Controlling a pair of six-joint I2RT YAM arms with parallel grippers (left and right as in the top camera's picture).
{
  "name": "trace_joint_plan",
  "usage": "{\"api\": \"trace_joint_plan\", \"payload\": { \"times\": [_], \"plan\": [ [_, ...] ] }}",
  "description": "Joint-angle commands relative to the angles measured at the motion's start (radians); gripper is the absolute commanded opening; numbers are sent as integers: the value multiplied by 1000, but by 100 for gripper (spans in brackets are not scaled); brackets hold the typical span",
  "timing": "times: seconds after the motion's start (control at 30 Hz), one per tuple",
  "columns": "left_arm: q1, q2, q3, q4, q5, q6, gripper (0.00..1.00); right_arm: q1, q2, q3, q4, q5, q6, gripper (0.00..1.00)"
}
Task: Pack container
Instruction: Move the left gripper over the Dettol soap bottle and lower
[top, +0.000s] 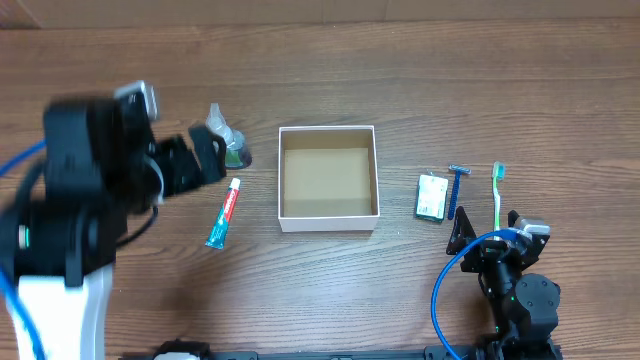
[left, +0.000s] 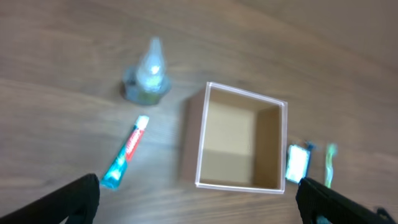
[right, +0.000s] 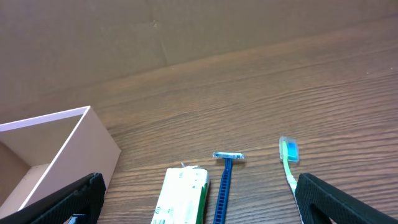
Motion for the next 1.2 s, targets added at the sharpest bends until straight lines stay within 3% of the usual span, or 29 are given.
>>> {"api": "trace_joint_plan", "payload": {
  "times": [0.0,0.13,0.2,0.3,0.5,0.6,0.97,1.17],
  "plan": [
    [5,182,144,-1,-56,40,100,-4,-5,-2,6,7,-2,100],
    [3,292,144,29,-52,68,100,-4,-5,-2,6,7,-2,100],
    [-25,325,144,59,-130,154,100,-4,-5,-2,6,7,-2,100],
    [-56,351,143,93,-259,181,100,-4,-5,-2,6,7,-2,100],
    [-55,471,142,105,-254,261,100,-4,-5,-2,6,7,-2,100],
    [-53,556,141,134,-239,257,95,-4,-5,-2,6,7,-2,100],
    [-53,744,139,192,-229,240,99,-4,-5,-2,6,7,-2,100],
    [-53,792,139,200,-203,230,95,-4,-5,-2,6,7,-2,100]
  ]
}}
